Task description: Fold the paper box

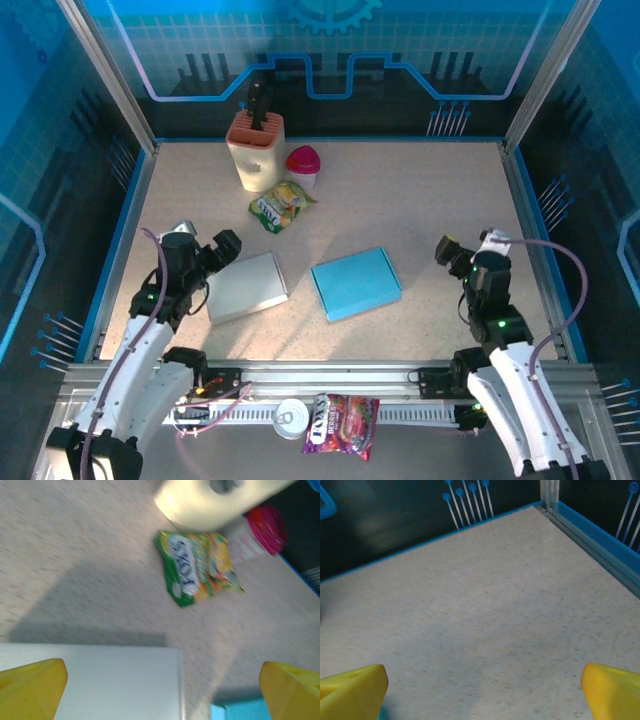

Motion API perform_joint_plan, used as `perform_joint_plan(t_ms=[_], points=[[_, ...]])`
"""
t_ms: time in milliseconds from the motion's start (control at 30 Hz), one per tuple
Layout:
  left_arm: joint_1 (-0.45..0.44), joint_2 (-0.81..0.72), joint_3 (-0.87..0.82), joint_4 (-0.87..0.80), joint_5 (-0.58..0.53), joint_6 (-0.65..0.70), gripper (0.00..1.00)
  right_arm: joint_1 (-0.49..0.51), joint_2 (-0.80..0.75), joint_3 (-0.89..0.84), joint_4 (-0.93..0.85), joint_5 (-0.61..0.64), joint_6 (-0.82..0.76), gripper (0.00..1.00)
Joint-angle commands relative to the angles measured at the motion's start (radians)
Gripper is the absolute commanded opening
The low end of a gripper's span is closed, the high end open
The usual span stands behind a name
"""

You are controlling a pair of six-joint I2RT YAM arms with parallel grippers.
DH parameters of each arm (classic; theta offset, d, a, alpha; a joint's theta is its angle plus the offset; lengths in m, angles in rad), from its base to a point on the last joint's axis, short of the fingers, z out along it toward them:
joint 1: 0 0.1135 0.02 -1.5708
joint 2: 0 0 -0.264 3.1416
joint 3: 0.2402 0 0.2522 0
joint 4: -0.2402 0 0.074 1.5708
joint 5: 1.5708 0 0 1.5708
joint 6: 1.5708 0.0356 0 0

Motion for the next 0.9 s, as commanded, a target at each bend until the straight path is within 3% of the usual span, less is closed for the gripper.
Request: perform_joint_plan(t_ms=[0,200,333,433,533,633,767,867], points=[[0.018,0.0,-0.066,0.087,-0.236,0.09,0.99,-0.012,0.014,-0.158,0.365,0.085,-0.187,1.0],[0.02,0.08,-0.208,0.41,-0.394,0.4,0.99,-0.011,0.317,-0.226,0.735,0.014,-0.244,1.0],[0.024,0.175,-0.271,0.621,-0.436,0.514,0.99,0.002,0.584,-0.202,0.97,-0.031,-0.271,1.0],[0.031,0.297,-0.331,0.884,-0.414,0.56,0.99,0.018,0.714,-0.184,1.123,-0.013,-0.295,1.0],[0.036,0.403,-0.283,0.926,-0.367,0.597,0.99,0.016,0.743,-0.147,1.097,-0.007,-0.329,1.0],[0.052,0.473,-0.281,1.039,-0.317,0.616,0.99,-0.008,0.804,-0.184,1.245,-0.029,-0.349,1.0],[0.081,0.581,-0.307,1.268,-0.241,0.596,0.99,-0.061,0.998,-0.237,1.564,-0.12,-0.342,1.0],[0.086,0.665,-0.314,1.373,-0.201,0.574,0.99,-0.058,0.985,-0.243,1.542,-0.14,-0.343,1.0]])
